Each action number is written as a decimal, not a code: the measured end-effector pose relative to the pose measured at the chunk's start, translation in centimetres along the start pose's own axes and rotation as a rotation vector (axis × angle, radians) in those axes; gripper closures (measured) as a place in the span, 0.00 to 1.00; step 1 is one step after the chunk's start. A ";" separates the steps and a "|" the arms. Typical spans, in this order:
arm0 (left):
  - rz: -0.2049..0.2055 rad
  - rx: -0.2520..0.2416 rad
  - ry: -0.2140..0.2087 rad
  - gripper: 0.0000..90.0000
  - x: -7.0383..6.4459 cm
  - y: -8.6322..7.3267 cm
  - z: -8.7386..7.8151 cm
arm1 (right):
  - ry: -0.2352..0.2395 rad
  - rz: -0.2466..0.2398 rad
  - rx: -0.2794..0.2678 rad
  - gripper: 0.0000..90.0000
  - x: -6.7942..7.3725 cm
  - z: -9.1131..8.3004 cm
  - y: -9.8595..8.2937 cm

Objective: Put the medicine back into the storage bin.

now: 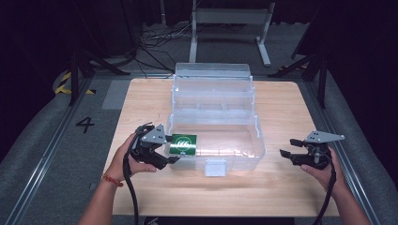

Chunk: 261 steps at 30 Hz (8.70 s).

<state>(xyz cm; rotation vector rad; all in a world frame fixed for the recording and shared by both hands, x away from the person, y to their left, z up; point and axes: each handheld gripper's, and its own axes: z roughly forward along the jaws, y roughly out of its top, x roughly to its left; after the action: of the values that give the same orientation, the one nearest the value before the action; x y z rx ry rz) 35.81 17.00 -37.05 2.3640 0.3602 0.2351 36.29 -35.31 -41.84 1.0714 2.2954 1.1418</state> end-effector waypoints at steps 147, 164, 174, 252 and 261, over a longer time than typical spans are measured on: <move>-0.021 0.123 -0.029 0.84 -1.7 0.3 4.6 | 0.351 -0.581 0.133 1.00 3.5 9.3 23.2; -0.007 0.156 -0.035 0.82 -1.9 0.5 5.2 | 0.347 -0.589 0.101 1.00 4.9 7.9 22.5; -0.014 0.158 -0.035 0.82 -2.0 0.5 5.2 | 0.352 -0.603 0.088 1.00 5.5 7.3 22.1; -0.096 0.019 0.022 0.63 -2.8 -0.8 1.1 | 0.361 -0.598 -0.031 1.00 10.7 2.6 14.4; -0.126 -0.029 0.036 0.67 -3.2 -0.2 -0.8 | 0.359 -0.599 -0.041 1.00 10.9 2.5 14.0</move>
<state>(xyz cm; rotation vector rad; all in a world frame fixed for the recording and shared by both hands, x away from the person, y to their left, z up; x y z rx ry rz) 32.55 16.60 -36.85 2.3007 0.5176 0.2224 37.33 -20.35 -32.11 0.1238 2.5768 1.1754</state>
